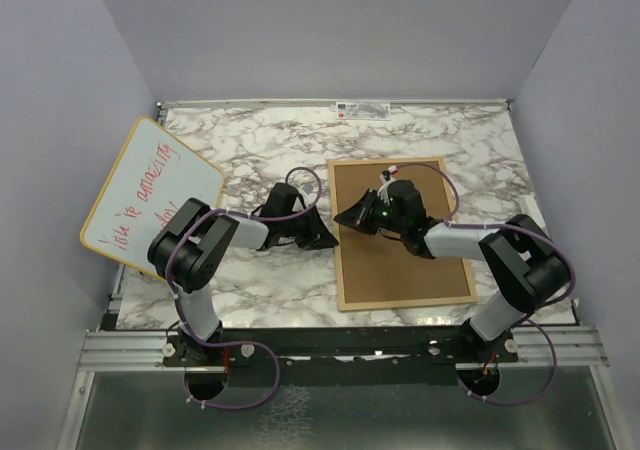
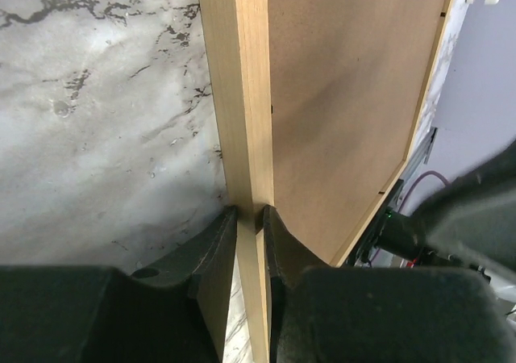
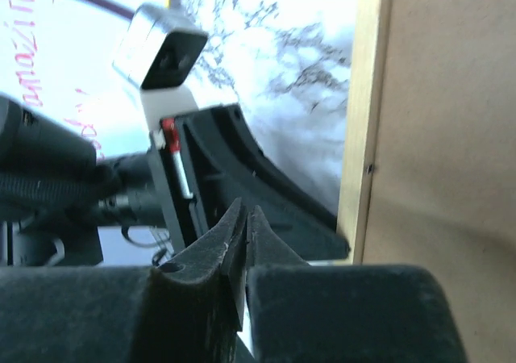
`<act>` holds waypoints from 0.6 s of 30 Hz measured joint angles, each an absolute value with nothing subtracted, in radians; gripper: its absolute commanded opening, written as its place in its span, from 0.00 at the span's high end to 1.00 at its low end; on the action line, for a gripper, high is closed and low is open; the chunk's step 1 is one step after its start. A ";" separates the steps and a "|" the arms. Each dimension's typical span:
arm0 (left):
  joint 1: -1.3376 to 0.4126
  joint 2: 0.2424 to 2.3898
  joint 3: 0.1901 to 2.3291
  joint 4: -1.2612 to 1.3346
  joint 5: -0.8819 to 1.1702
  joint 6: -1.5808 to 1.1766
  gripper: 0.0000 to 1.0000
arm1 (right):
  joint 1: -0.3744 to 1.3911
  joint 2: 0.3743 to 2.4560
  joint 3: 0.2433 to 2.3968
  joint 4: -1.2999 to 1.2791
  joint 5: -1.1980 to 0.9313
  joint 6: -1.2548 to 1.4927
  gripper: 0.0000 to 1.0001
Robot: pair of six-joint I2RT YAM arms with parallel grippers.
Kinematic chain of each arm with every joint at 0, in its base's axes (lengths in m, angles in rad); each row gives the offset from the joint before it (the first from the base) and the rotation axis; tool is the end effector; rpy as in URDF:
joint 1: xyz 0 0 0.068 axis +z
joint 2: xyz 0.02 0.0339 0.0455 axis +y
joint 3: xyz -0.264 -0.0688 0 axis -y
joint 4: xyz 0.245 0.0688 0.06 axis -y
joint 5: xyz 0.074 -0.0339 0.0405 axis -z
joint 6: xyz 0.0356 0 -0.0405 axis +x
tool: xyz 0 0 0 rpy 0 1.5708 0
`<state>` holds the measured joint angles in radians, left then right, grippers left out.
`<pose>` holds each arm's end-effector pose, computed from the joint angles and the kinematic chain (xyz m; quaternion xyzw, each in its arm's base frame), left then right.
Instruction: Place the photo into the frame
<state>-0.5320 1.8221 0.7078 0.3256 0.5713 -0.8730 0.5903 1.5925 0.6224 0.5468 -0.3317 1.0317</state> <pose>0.2667 -0.1793 0.1020 -0.0447 0.8924 -0.4351 0.1108 0.2526 0.1832 0.1650 0.0939 0.8279 0.4836 0.2682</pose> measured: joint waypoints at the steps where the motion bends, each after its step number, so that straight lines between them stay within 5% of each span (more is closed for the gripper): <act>1: -0.532 1.822 0.707 0.328 0.571 -0.871 0.74 | 0.583 1.612 0.643 0.537 -0.329 1.031 0.97; 18: -0.532 1.834 0.703 0.352 0.578 -0.868 0.83 | 0.561 1.787 0.743 0.441 -0.334 1.023 0.99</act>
